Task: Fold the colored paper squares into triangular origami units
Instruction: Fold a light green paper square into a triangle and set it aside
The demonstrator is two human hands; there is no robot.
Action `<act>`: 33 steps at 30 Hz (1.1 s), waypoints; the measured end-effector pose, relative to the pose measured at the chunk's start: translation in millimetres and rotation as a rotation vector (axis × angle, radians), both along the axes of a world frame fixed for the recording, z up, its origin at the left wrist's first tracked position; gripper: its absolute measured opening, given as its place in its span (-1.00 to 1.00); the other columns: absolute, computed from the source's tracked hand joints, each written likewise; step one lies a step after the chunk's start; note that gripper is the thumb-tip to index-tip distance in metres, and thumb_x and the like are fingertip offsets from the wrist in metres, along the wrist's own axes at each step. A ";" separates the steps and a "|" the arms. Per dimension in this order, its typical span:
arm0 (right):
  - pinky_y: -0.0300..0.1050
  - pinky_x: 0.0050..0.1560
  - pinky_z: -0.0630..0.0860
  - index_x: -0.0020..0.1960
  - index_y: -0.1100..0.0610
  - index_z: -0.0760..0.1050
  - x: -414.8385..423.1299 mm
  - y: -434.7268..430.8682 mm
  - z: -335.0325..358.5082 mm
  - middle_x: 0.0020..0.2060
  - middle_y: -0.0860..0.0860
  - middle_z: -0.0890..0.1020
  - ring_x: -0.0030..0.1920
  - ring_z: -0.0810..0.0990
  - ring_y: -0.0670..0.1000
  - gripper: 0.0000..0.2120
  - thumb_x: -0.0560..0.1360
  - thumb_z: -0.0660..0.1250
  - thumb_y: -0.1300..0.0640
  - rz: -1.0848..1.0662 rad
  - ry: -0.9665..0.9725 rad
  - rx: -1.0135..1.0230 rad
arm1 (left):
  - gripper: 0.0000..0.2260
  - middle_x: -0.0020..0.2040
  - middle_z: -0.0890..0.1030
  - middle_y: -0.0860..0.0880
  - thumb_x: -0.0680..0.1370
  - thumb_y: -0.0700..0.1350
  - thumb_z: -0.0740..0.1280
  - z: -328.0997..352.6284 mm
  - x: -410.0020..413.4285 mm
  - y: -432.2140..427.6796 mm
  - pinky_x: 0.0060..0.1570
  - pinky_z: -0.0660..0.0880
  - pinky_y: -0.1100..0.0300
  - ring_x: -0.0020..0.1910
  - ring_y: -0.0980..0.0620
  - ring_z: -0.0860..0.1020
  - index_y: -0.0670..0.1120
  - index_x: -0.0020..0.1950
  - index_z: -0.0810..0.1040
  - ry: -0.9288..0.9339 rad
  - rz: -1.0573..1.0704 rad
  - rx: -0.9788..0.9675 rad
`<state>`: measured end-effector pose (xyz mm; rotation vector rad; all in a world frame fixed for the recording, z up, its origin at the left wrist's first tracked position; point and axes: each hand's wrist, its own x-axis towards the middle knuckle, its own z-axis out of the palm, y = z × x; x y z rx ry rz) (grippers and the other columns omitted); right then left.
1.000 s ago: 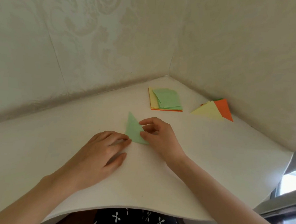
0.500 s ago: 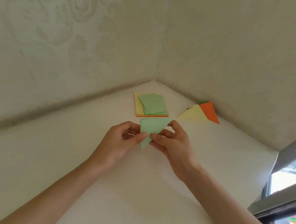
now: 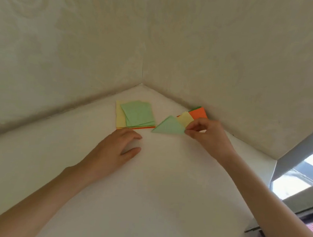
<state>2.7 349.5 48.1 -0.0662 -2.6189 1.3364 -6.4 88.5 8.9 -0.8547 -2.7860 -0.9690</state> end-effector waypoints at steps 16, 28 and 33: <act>-0.11 0.01 0.28 -0.10 0.14 0.58 -34.7 20.0 -38.5 -0.09 0.08 0.59 0.01 0.40 0.15 -0.93 0.42 0.40 0.19 -0.311 0.127 0.451 | -0.52 0.24 0.48 0.15 0.49 0.24 0.07 -18.5 -2.7 -10.1 0.15 0.21 0.43 0.17 0.26 0.37 0.03 0.19 0.56 0.142 -0.021 -0.072; -0.24 0.10 0.42 0.19 0.26 0.49 -30.1 -85.9 -17.2 0.09 0.12 0.55 0.08 0.51 -0.01 -0.74 0.51 0.25 0.30 0.334 0.345 0.325 | -0.61 0.16 0.45 0.23 0.47 0.21 0.12 -11.9 3.4 -73.0 0.13 0.35 0.21 0.17 0.22 0.41 0.04 0.07 0.60 0.134 0.197 0.007; -0.21 0.39 0.03 0.44 0.23 0.27 -57.6 -104.2 -33.0 0.47 0.11 0.26 0.46 0.21 0.09 -0.55 0.59 0.18 0.13 0.338 0.139 0.640 | -0.61 0.12 0.49 0.21 0.46 0.16 0.12 -19.3 11.7 -82.2 0.11 0.33 0.32 0.12 0.23 0.43 0.00 0.02 0.63 0.119 0.225 0.067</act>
